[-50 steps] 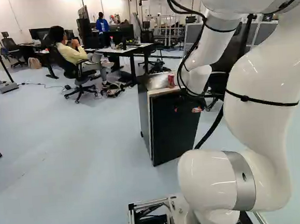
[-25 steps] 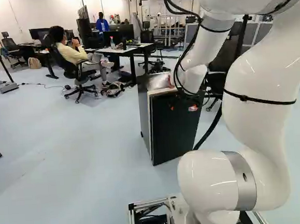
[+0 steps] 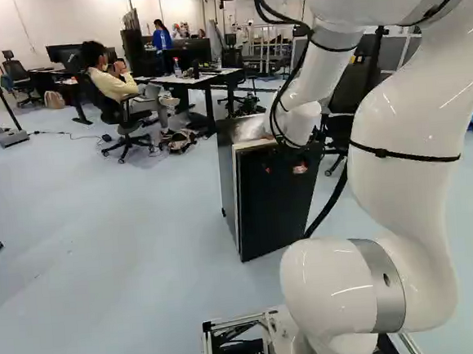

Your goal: Grab a drink from the fridge

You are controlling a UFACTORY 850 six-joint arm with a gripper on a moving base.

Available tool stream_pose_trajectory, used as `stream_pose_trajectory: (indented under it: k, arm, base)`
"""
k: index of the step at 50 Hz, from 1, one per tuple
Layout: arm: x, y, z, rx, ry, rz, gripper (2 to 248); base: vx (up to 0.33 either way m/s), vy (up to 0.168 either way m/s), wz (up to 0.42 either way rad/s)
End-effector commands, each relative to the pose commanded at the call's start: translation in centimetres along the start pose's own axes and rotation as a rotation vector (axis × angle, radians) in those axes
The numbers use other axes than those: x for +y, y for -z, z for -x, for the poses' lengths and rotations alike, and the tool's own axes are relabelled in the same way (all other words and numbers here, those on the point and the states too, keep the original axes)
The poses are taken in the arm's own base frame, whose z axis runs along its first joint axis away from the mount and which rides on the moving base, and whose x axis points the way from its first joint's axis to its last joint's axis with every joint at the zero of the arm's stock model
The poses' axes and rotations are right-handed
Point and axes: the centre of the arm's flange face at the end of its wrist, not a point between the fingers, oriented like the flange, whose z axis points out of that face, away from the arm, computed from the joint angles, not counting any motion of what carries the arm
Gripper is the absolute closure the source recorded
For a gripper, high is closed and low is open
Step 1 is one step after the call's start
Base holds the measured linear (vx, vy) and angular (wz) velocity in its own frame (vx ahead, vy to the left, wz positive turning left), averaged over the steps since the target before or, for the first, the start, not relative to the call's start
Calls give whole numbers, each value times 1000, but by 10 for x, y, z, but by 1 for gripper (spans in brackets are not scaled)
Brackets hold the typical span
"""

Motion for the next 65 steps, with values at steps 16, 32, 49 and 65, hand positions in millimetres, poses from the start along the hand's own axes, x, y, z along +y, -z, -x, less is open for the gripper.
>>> stream_pose_trajectory:
  k: [16, 32, 49, 65]
  arm:
    - [-6, -4, -8, 4, 12, -6, 3]
    - [-13, -8, -16, 8, 24, -12, 3]
    - [-18, -12, -23, 13, 33, -17, 3]
    - [-23, -15, -29, 16, 41, -21, 3]
  base:
    - [0, 0, 0]
    - [0, 0, 0]
    - [0, 0, 0]
    - [0, 0, 0]
